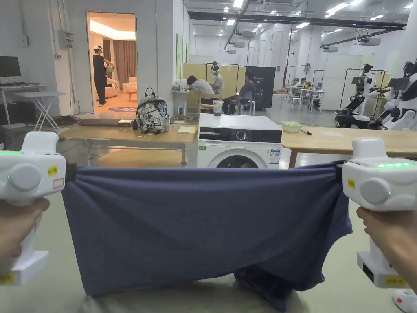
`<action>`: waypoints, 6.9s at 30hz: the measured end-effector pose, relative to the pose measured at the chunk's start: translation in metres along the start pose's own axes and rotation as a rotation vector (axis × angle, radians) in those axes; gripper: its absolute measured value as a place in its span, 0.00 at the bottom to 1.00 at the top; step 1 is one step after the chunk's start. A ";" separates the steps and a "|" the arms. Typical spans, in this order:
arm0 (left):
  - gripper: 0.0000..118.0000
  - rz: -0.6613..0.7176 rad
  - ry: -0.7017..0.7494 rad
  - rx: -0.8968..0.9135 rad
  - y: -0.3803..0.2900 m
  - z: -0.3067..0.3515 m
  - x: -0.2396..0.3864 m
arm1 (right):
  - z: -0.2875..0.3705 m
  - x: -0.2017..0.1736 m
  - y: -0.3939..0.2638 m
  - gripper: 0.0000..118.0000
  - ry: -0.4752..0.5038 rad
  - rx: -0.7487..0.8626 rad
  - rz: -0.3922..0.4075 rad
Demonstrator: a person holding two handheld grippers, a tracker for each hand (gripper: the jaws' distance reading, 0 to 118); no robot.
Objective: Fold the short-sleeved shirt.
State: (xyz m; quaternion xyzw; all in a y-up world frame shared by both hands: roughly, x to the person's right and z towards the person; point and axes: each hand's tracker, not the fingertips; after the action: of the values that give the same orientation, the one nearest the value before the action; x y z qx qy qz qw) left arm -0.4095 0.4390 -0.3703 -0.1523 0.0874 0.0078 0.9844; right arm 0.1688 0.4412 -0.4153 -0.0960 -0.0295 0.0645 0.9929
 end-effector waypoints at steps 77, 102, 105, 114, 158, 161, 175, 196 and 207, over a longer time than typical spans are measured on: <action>0.00 0.052 -0.018 0.176 -0.260 0.198 0.077 | 0.216 -0.094 -0.237 0.00 0.124 0.073 -0.099; 0.59 0.142 0.025 -0.757 -0.352 0.123 -0.038 | 0.200 -0.097 -0.281 0.00 0.185 -0.150 -0.044; 0.59 0.085 0.063 -0.868 -0.374 0.126 -0.027 | 0.200 -0.099 -0.286 0.00 0.189 -0.165 -0.039; 0.59 0.028 0.094 -0.796 -0.377 0.144 -0.010 | 0.202 -0.098 -0.293 0.00 0.195 -0.199 -0.035; 0.03 0.115 -0.078 -0.572 -0.326 0.167 -0.018 | 0.192 0.006 -0.301 0.04 0.232 -0.638 -0.040; 0.03 0.147 -0.090 -0.492 -0.308 0.159 -0.017 | 0.172 0.003 -0.284 0.04 0.231 -0.611 -0.058; 0.03 0.131 -0.057 -0.469 -0.263 0.035 -0.015 | 0.020 -0.013 -0.256 0.04 0.243 -0.637 -0.139; 0.50 0.114 -0.035 -0.478 -0.273 0.014 -0.004 | 0.018 -0.042 -0.263 0.59 0.187 -0.500 -0.053; 0.17 0.052 -0.028 -0.060 -0.263 0.108 0.036 | 0.130 -0.090 -0.235 0.13 0.178 -0.084 -0.091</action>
State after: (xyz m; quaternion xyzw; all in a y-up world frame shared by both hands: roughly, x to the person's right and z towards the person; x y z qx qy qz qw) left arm -0.3446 0.2207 -0.1971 -0.1793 0.0775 0.0382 0.9800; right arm 0.0997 0.2247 -0.2461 -0.1412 0.0516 0.0092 0.9886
